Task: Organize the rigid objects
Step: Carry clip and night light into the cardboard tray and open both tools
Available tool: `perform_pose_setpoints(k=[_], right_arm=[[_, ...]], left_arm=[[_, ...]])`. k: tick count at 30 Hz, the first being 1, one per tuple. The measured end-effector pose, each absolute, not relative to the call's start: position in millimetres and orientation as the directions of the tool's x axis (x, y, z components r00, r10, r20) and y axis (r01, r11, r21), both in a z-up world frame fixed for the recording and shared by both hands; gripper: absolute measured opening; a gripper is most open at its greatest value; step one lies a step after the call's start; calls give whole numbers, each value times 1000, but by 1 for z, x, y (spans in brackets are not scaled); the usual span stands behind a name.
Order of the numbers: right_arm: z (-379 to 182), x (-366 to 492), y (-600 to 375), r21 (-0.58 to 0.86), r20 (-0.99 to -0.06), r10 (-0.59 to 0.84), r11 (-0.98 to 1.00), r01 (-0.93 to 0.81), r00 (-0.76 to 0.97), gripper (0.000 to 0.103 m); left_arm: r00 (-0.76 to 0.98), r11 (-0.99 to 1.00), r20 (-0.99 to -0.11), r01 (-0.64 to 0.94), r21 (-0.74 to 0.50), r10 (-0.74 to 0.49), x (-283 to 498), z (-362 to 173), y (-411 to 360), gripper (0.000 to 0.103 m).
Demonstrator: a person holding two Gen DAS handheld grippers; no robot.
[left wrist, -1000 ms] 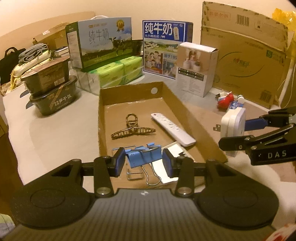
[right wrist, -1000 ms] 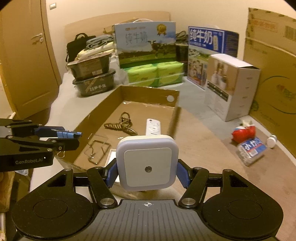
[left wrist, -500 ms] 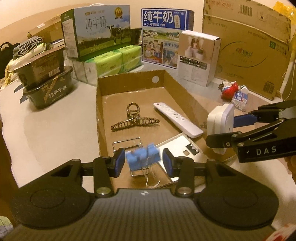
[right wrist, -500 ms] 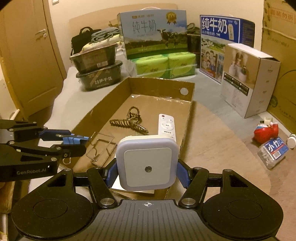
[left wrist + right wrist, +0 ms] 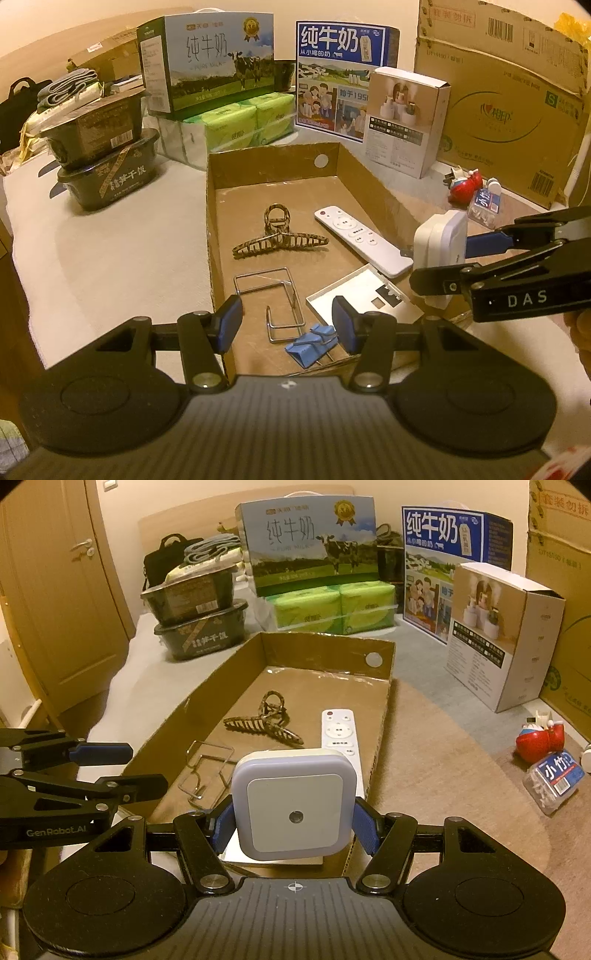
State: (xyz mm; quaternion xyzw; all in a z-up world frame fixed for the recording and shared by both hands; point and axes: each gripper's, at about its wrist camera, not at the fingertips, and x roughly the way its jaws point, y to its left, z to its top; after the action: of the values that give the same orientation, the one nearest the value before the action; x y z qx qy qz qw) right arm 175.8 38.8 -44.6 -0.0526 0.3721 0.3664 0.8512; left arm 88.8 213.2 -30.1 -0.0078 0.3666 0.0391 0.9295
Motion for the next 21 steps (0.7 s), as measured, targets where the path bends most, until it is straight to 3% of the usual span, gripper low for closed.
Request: perform_pose_setpoints(k=[10,13,21], right_arm=[[-43,177,41,188,-661,598,717,-672,453,65],[-42,176,37,181,-653,590,730,-659,475,73],[-35,171,19,182,-648,576,752,-633,498,74]], left_arm=[[727,997,-683,-80,16,70,88,-30,213,50],[726,996,-684,-82,20,74,88,-29,213,50],[730,996,-679,-85,18,74,85,-25,210,50]])
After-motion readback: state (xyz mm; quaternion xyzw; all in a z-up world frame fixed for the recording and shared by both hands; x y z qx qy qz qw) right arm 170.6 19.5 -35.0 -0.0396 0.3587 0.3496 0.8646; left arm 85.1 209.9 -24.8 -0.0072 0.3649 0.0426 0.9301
